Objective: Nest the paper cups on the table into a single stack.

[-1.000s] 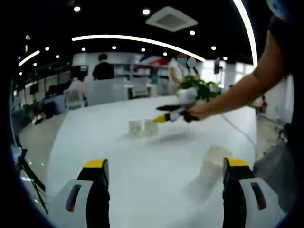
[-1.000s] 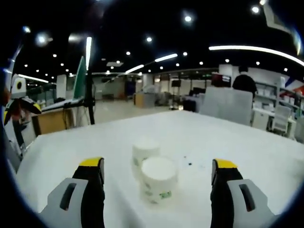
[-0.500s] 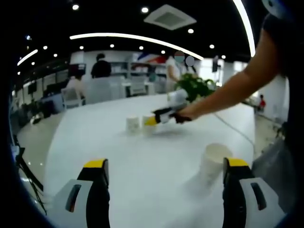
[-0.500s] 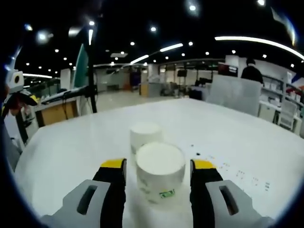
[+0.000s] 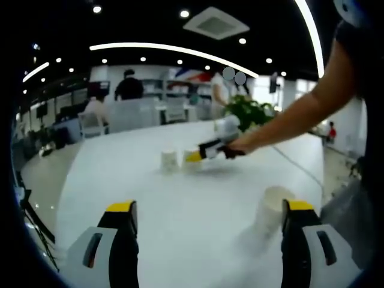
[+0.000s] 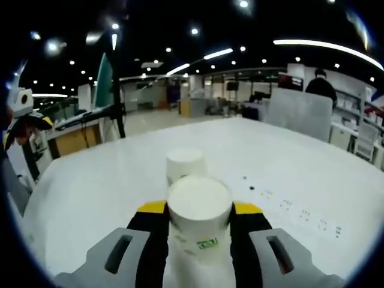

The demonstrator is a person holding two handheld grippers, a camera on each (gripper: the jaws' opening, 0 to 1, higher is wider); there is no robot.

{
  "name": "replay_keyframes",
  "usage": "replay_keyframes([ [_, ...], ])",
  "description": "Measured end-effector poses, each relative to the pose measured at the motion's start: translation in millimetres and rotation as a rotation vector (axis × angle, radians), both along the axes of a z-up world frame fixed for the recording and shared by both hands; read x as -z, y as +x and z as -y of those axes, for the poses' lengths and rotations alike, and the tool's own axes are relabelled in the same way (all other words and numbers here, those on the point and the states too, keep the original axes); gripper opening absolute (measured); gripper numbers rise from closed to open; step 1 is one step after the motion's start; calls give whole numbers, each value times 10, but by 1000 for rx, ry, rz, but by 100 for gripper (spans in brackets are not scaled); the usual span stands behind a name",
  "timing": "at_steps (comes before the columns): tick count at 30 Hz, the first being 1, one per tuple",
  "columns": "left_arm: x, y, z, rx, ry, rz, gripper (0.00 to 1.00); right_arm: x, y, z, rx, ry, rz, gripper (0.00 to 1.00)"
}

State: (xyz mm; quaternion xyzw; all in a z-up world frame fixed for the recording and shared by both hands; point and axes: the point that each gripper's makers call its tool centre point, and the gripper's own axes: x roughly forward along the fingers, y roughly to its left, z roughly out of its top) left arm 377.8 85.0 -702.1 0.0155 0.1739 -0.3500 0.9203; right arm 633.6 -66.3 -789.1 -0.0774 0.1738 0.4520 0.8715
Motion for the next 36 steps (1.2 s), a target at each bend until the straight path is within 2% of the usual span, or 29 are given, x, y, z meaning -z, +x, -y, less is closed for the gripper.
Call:
replay_keyframes([
  [8,-43,-13,14,1,17,-12,99,-85,-22,18,-25,-3,33,36],
  [13,-131,1,19,6,14,0,99,-248,0,28,-37,8,45,36],
  [17,-207,24,20,2,-10,14,99,-424,1,46,-42,18,61,36],
  [22,-278,28,48,14,-9,19,99,-752,-72,29,-52,42,84,35],
  [27,-275,33,47,8,5,-16,99,-975,-102,71,-65,55,102,35],
  [31,-333,14,67,23,1,-1,99,-1120,-158,77,-75,54,111,35],
  [36,-367,-28,68,26,-6,-12,99,-1308,-218,73,-88,53,124,35],
])
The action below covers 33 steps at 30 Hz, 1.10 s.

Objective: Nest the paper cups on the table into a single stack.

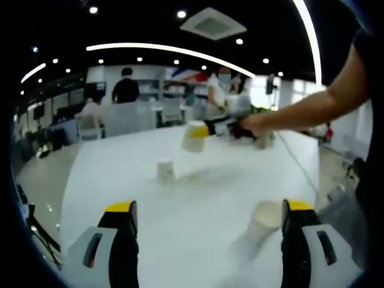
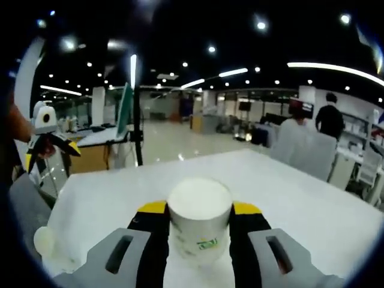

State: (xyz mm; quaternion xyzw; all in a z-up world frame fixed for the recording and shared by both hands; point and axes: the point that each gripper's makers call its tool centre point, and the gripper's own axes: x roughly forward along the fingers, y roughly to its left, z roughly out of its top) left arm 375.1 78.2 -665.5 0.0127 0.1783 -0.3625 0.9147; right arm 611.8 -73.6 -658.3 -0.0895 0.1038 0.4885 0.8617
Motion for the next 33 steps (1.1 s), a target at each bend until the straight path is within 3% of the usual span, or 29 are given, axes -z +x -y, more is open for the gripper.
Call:
replay_keyframes([
  [9,-131,-64,-18,14,-13,-8,99,-260,-254,-66,-35,3,17,35],
  [14,-213,-58,-8,18,-39,2,99,-431,-515,-143,-72,22,16,35],
  [33,-383,-85,167,99,-96,-9,97,-747,-1242,-341,-146,60,27,36],
])
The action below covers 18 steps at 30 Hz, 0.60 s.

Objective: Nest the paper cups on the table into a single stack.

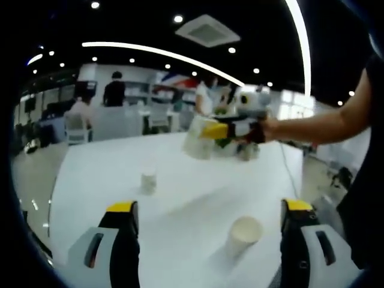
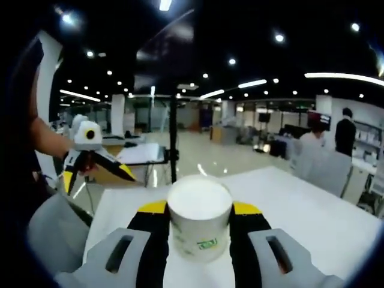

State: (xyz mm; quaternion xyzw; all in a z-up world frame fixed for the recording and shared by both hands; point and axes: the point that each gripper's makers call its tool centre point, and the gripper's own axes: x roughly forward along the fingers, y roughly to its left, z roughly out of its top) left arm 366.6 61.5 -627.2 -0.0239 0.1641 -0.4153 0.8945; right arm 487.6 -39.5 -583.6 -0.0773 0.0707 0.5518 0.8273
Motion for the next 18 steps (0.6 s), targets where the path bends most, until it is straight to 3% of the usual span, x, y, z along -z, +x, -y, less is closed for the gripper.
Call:
replay_keyframes([
  [10,-26,-48,102,31,6,-5,95,-93,-333,-34,-24,30,-1,36],
  [18,115,-145,171,45,48,-31,98,-118,-663,-89,-69,45,-9,36],
])
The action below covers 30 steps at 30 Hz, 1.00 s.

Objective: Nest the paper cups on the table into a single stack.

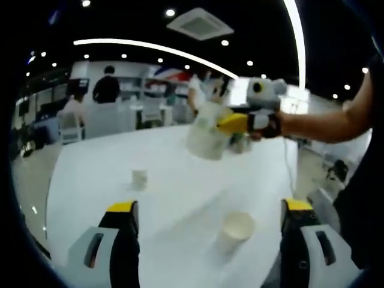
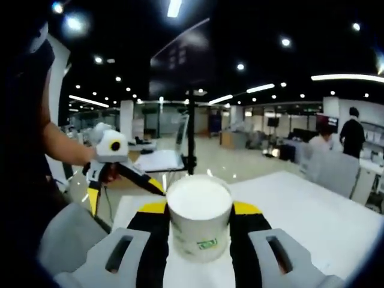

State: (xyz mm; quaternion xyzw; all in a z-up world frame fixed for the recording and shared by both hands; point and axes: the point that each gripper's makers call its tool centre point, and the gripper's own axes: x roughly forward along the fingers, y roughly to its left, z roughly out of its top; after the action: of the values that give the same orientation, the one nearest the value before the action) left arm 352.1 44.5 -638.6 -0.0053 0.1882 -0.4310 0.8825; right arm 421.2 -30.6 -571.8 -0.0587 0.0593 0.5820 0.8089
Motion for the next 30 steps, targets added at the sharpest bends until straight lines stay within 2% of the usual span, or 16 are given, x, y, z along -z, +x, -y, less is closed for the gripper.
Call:
replay_keyframes([
  [8,9,-101,70,14,2,-27,99,-81,-298,-56,-38,42,-4,36],
  [12,-79,-195,177,46,-57,-58,97,-155,-427,-89,-54,88,-10,36],
  [15,-111,-232,242,60,-64,-53,95,-191,-549,-129,-78,108,-10,36],
  [19,-94,-269,310,78,-59,-48,92,-214,-616,-167,-75,165,-41,36],
  [22,-115,-343,380,106,-74,-57,85,-185,-666,-181,-74,170,-44,36],
  [24,-170,-404,423,135,-90,-49,70,-190,-705,-176,-77,183,-50,36],
  [25,-198,-408,440,138,-95,-33,66,-196,-715,-173,-77,189,-54,36],
  [30,-296,-427,495,155,-124,-27,64,-235,-780,-183,-86,203,-52,36],
])
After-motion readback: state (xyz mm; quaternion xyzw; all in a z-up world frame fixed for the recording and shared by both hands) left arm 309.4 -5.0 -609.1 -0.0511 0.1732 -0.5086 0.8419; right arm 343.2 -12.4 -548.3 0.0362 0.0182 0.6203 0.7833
